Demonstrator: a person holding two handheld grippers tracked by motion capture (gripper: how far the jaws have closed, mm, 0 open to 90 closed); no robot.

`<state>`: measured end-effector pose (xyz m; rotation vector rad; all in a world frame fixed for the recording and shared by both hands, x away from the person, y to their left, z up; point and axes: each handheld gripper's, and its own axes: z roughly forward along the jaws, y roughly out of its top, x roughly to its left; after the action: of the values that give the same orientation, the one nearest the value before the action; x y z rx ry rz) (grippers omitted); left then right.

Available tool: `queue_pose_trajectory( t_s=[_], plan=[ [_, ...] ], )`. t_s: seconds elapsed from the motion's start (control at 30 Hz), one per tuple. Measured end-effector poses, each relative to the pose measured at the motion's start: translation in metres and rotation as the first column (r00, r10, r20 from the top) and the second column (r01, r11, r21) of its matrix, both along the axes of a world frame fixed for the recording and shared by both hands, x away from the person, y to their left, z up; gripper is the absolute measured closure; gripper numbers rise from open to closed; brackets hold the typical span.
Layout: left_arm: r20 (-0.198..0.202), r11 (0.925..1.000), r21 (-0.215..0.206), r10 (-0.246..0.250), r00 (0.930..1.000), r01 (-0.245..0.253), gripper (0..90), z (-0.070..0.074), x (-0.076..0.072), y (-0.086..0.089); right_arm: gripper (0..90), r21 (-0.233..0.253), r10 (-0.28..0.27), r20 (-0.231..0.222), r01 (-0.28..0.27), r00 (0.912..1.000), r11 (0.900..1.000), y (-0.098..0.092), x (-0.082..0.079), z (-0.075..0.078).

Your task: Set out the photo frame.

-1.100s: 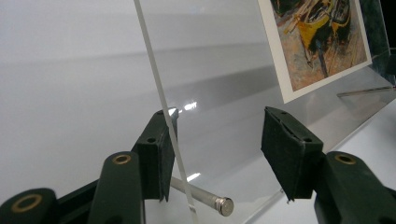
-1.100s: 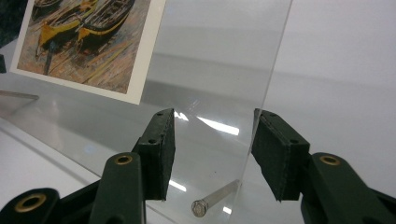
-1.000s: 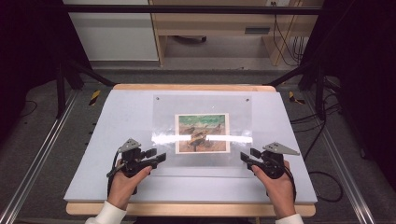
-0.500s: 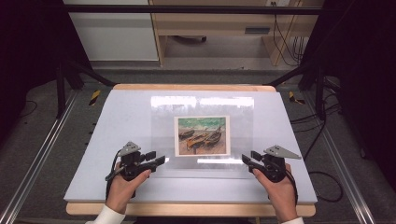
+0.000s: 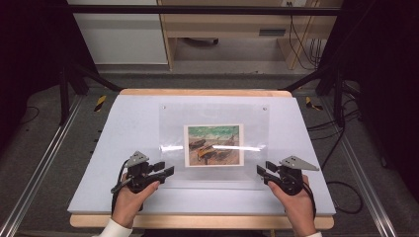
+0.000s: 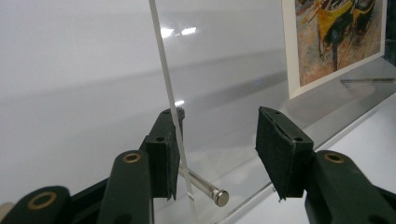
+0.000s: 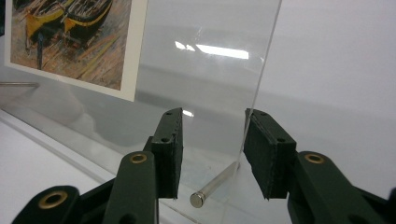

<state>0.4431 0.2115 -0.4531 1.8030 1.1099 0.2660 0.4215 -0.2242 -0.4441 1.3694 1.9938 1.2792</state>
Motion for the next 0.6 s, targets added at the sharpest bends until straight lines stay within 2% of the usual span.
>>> queue_pose_trajectory(
  t_s=[0.17, 0.6],
  plan=[
    [-0.004, 1.0000, -0.005, -0.005, 1.0000, 0.005, 51.2, -0.0003, 0.0000, 0.0011, 58.2, -0.007, 0.003, 0.002, -0.003, 1.0000, 1.000, 0.0004, -0.0009, 0.0001],
    [-0.005, 0.9999, 0.015, -0.004, 1.0000, 0.004, 52.1, -0.0001, -0.0038, 0.0001, 59.9, -0.027, 0.004, 0.006, -0.004, 1.0000, 1.000, 0.0006, -0.0058, -0.0008]
  ],
)
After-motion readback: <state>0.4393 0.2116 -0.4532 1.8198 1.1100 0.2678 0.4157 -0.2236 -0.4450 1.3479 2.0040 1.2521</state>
